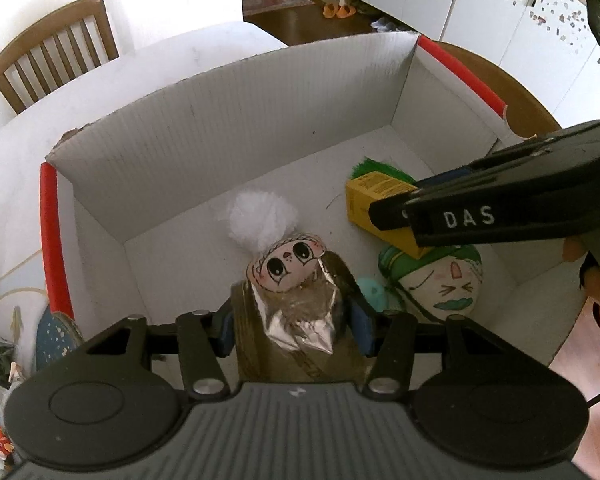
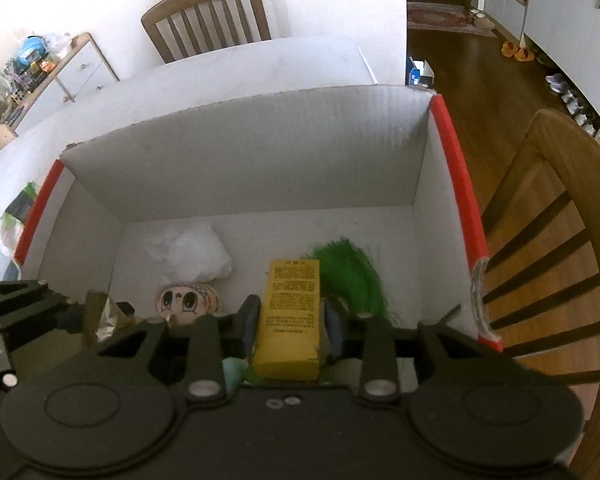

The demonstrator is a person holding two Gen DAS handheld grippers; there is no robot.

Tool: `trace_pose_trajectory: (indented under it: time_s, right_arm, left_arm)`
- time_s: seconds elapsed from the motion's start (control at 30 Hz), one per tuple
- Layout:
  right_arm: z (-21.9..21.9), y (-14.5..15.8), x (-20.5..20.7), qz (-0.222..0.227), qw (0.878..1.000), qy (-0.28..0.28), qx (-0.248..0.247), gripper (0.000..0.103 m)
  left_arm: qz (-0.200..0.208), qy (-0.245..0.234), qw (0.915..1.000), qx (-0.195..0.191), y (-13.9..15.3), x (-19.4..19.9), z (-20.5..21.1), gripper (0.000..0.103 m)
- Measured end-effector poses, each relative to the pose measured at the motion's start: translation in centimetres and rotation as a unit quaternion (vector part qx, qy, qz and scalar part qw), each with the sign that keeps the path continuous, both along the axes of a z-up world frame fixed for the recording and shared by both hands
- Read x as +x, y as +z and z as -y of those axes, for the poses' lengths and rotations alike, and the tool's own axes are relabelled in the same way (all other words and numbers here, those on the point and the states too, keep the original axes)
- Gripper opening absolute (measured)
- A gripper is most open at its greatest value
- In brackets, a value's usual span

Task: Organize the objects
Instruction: 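Open both tools to drop the foil bag and yellow box inside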

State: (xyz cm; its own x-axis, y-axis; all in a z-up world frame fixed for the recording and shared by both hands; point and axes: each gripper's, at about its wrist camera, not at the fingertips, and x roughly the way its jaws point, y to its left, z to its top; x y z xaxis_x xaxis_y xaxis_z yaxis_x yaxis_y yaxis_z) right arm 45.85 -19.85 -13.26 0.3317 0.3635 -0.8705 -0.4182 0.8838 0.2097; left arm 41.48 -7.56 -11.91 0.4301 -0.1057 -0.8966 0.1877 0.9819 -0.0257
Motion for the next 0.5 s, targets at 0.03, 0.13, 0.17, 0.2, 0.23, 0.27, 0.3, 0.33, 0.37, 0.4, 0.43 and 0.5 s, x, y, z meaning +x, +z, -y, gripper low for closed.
trace_pose_trajectory:
  time_s: [0.03, 0.13, 0.17, 0.2, 0.23, 0.27, 0.3, 0.33, 0.37, 0.4, 0.43, 0.5]
  right_arm:
    - [0.1, 0.1, 0.0, 0.001, 1.000, 0.001, 0.000, 0.038]
    - [0.5, 0.5, -0.3, 0.004, 1.000, -0.002, 0.004, 0.043]
    - [0.6, 0.6, -0.4, 0.005, 1.000, -0.002, 0.007, 0.043]
    - [0.7, 0.8, -0.6, 0.006, 1.000, -0.003, 0.010, 0.046]
    - [0.9, 0.9, -0.7, 0.008, 1.000, -0.002, 0.013, 0.048]
    - [1.0, 1.2, -0.9, 0.010, 1.000, -0.001, 0.015, 0.049]
    - [1.2, 1.4, -1.1, 0.013, 1.000, 0.000, 0.017, 0.050]
    - [1.4, 1.7, -1.4, 0.017, 1.000, 0.002, 0.021, 0.052]
    - [1.6, 2.0, -1.6, 0.021, 0.999, 0.004, 0.024, 0.052]
    - [1.7, 2.4, -1.9, 0.026, 0.999, 0.005, 0.026, 0.054]
    - [1.8, 2.7, -2.1, 0.031, 0.999, 0.007, 0.029, 0.055]
    - [2.0, 3.4, -2.8, 0.042, 0.998, 0.013, 0.035, 0.056]
  left_arm:
    - [0.002, 0.001, 1.0000, -0.001, 0.1, -0.1, 0.0, 0.057]
    - [0.006, 0.006, 1.0000, -0.002, 0.4, -0.3, -0.2, 0.057]
    - [0.008, 0.008, 0.9999, -0.003, 0.5, -0.3, -0.1, 0.057]
    - [0.011, 0.009, 0.9999, -0.005, 0.7, -0.5, -0.2, 0.058]
    - [0.014, 0.010, 0.9998, -0.008, 0.8, -0.6, -0.3, 0.062]
    - [0.018, 0.012, 0.9997, -0.009, 1.0, -0.8, -0.4, 0.063]
    - [0.024, 0.015, 0.9995, -0.012, 1.2, -0.9, -0.4, 0.065]
    - [0.028, 0.016, 0.9994, -0.016, 1.4, -1.0, -0.4, 0.065]
    - [0.033, 0.017, 0.9991, -0.019, 1.7, -1.2, -0.5, 0.065]
    - [0.039, 0.018, 0.9988, -0.022, 2.0, -1.4, -0.6, 0.065]
    - [0.044, 0.020, 0.9986, -0.023, 2.3, -1.6, -0.6, 0.065]
    - [0.054, 0.024, 0.9978, -0.030, 2.8, -2.0, -0.9, 0.065]
